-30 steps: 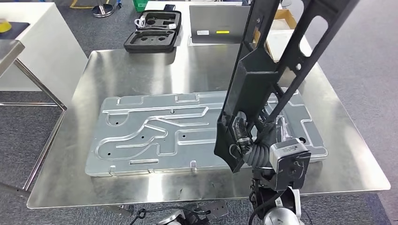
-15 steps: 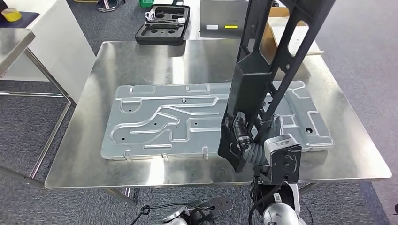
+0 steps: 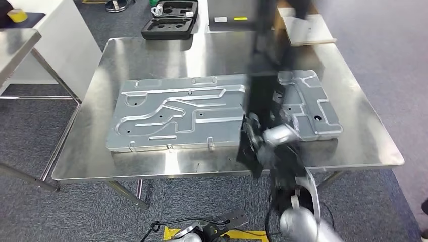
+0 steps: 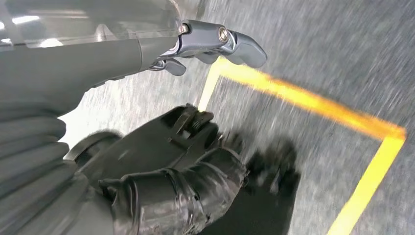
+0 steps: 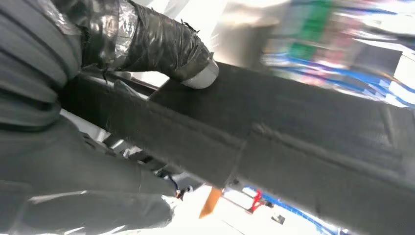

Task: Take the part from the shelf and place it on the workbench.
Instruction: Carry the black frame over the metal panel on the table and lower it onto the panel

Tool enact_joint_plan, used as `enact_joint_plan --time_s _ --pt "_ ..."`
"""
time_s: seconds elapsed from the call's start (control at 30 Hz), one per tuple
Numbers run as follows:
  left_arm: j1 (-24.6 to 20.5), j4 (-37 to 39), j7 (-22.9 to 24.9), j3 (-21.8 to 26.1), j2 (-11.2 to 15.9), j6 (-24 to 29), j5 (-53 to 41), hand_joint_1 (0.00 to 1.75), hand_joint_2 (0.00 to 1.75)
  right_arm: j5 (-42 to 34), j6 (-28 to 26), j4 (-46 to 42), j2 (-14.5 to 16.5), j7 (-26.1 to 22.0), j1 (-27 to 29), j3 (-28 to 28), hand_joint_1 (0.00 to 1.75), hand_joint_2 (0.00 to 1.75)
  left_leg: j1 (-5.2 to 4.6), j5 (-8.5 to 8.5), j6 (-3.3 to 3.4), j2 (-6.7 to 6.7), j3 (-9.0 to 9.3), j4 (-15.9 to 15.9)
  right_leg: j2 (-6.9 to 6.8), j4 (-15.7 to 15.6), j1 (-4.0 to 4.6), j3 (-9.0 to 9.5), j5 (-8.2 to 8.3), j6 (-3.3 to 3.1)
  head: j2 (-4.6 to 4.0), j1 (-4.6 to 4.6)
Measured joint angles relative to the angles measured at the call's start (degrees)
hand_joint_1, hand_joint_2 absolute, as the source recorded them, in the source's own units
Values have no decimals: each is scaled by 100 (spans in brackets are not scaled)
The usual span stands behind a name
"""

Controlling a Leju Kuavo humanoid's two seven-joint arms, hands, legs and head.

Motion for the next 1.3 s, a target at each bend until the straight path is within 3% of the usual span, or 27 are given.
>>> enact_joint_plan --time_s 0.07,0.13,0.2,0.23,0.33,0.4,0.43,0.5,0.57,0.67,0.73,0.83,0.9,0.93,0.97,1.07,1.13,1.23,1.3 --pt "-17 -16 118 -1 -45 48 308 0 175 143 274 495 -331 187 -495 -129 175 175 -40 -61 100 6 498 -733 -15 7 8 -54 75 65 0 -25" --pt "-31 -33 151 -1 -75 74 545 0 175 246 418 905 -571 243 -804 -244 175 175 -67 -185 146 8 672 -1101 -69 -9 12 -92 155 141 0 -24" --pt "-37 -37 148 -7 -89 61 755 0 175 423 619 1263 -778 466 -1092 -272 175 175 -41 -118 183 10 670 -1219 -82 -2 5 -146 182 209 0 -25" --pt "-42 -37 141 -13 -95 55 843 0 175 508 729 1449 -892 591 -1227 -272 175 175 -22 -64 210 11 664 -1260 -72 88 2 -197 113 241 0 -18" --pt "-56 -37 124 -54 -108 57 1060 0 175 697 988 2079 -1271 903 -1610 -277 175 175 -7 25 272 0 602 -1284 -35 981 -21 -580 -382 332 0 9" --pt "-58 -37 123 -84 -109 87 1227 0 175 773 1058 2531 -1520 1077 -1831 -284 175 175 -3 42 276 -9 544 -1247 -30 1430 -33 -753 -505 383 0 13" --pt "-62 -37 123 -103 -109 116 1319 0 175 788 1062 2721 -1627 1135 -1921 -292 175 175 3 38 268 -11 518 -1214 -31 1357 -43 -696 -419 402 -1 14" --pt "-75 -37 120 -155 -115 168 1500 0 175 797 1061 3029 -1828 1190 -2073 -329 175 175 14 -1 229 -8 470 -1122 -37 739 -72 -358 -129 433 -1 13" --pt "-96 -37 122 -229 -121 187 1648 0 175 810 1134 3281 -1981 1246 -2226 -374 175 175 -11 -50 174 -1 387 -1014 -34 232 -71 -102 -15 400 -1 26" --pt "-129 -37 133 -371 -124 186 1807 0 175 865 1390 3584 -2184 1443 -2361 -395 175 175 -40 -70 126 3 307 -951 -26 152 -59 -99 -35 264 0 18" --pt "-155 -33 74 -451 -111 117 1864 0 175 937 1551 3719 -2311 1594 -2394 -396 175 175 -38 -168 81 3 244 -834 -32 143 -72 -102 -31 198 0 3" --pt "-155 -4 -182 -490 -42 -150 1904 0 175 1028 1714 3842 -2506 1740 -2451 -396 175 175 -14 -604 11 10 -171 41 -35 134 -78 -97 -31 145 0 -28" --pt "-113 20 -265 -502 8 -232 1916 0 175 1051 1758 3926 -2595 1778 -2468 -396 175 175 -4 -741 7 10 -497 619 -29 134 -63 -94 -38 132 0 -28" --pt "-98 31 -275 -521 26 -238 1923 0 175 1067 1770 3963 -2620 1786 -2469 -396 175 175 -8 -664 24 9 -555 658 -22 135 -50 -89 -42 127 0 -29" --pt "-91 41 -277 -545 38 -229 1934 0 175 1094 1786 3995 -2641 1789 -2469 -396 175 175 -16 -486 60 7 -512 482 -13 135 -34 -80 -46 122 0 -29" --pt "-95 59 -276 -585 47 -182 1966 0 175 1263 1847 4051 -2680 1753 -2503 -396 175 175 -83 103 270 5 -65 -601 2 114 -1 -39 -57 119 0 -5" --pt "-90 65 -279 -585 51 -161 1971 0 175 1514 1816 4072 -2660 1649 -2544 -378 175 175 -135 169 351 3 82 -937 -2 78 -22 -36 -36 156 0 5" --pt "-86 75 -292 -586 38 -149 1916 0 175 2211 1471 4013 -2544 1405 -2578 -249 175 175 -112 244 334 6 196 -1189 -9 34 -47 -51 -26 236 0 0" --pt "-102 79 -296 -587 21 -149 1866 0 175 2607 1286 3927 -2422 1326 -2665 -128 175 175 -59 317 308 17 286 -1338 -10 357 -44 -183 -229 266 0 26"
